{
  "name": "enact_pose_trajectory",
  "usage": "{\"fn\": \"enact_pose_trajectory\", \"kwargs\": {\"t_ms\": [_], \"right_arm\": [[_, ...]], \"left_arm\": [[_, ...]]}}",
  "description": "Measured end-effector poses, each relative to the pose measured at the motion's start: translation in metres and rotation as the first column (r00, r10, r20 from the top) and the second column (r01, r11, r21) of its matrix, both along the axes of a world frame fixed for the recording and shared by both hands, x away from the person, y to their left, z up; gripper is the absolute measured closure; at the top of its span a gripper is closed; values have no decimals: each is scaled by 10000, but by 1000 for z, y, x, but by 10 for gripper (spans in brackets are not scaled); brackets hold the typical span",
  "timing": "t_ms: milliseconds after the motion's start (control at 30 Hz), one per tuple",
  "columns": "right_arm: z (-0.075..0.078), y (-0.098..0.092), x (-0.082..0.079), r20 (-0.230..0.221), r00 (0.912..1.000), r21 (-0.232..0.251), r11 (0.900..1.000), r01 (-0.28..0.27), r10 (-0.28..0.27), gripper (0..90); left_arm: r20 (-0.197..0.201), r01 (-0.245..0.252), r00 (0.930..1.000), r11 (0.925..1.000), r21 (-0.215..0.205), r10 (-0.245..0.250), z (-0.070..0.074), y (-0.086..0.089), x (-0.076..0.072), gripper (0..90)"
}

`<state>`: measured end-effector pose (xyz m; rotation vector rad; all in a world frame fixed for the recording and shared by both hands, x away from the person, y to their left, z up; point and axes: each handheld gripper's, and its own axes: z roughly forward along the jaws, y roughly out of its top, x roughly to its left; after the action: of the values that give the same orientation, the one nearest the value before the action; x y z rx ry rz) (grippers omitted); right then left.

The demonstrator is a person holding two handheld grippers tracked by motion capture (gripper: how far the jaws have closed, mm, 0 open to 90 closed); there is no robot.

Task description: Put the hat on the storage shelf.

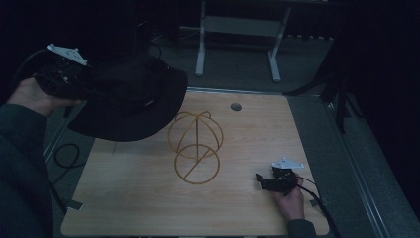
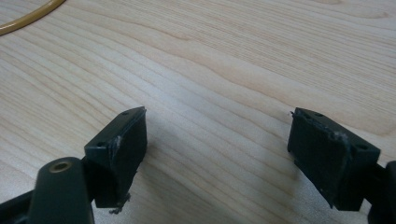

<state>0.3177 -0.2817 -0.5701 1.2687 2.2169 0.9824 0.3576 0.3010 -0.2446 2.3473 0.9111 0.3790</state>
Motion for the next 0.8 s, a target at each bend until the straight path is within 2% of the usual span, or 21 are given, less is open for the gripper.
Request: {"fn": "enact_pose_trajectory", "kwargs": {"t_ms": [467, 633, 800], "right_arm": [[0, 0, 0, -6, 10000, 5, 10000, 0, 0, 197], [0, 0, 0, 12, 10000, -3, 10000, -10, 10, 197], [0, 0, 0, 14, 10000, 2, 10000, 0, 0, 197]], "left_arm": [[224, 489, 9986, 9965, -676, -475, 9, -3, -4, 885], [289, 991, 9949, 9879, -1190, -963, 10, -8, -7, 885], [320, 1584, 9873, 9773, -1406, -1554, 14, -22, -10, 885]]}}
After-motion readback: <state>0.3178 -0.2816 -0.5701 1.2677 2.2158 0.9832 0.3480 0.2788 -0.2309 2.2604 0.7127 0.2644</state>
